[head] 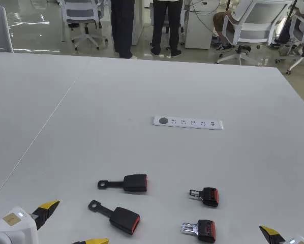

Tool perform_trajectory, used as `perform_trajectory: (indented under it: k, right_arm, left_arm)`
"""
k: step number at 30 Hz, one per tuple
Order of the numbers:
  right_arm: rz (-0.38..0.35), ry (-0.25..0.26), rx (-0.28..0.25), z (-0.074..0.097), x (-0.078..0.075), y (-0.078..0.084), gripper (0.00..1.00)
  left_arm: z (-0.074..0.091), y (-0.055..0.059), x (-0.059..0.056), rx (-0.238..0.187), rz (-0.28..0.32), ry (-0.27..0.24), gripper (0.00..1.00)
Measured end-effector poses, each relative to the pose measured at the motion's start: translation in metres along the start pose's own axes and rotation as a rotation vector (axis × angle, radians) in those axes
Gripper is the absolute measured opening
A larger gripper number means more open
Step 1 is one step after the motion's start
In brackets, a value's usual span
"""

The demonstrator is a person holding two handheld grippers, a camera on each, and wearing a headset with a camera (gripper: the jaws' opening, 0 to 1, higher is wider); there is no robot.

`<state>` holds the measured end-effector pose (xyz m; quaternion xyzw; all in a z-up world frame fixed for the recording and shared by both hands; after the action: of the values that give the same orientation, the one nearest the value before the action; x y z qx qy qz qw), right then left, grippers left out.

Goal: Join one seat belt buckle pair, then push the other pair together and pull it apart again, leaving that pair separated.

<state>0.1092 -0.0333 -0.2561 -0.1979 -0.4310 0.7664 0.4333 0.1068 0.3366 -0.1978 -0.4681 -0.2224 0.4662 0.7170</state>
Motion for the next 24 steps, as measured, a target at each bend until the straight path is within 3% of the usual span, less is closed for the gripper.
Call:
perform_trajectory:
  k: [24]
  right_arm:
    - [-0.007,0.002,-0.005,0.0000,-0.0006,-0.0019,0.90]
  left_arm:
    - [0.0006,-0.0003,0.0014,-0.001,0.009,-0.007,1.00]
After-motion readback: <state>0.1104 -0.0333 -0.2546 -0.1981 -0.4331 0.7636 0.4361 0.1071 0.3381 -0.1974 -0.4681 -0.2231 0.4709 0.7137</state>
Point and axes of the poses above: the centre of the closed fingertips' face, and the gripper's own axes: z roughly backward along the fingers, x roughly to its left, y roughly out of its underside, the point moved 5 cm from there along z, roughly backward along the fingers, and after that the axes turned 3 degrees about -y, right-handed, at the moved point
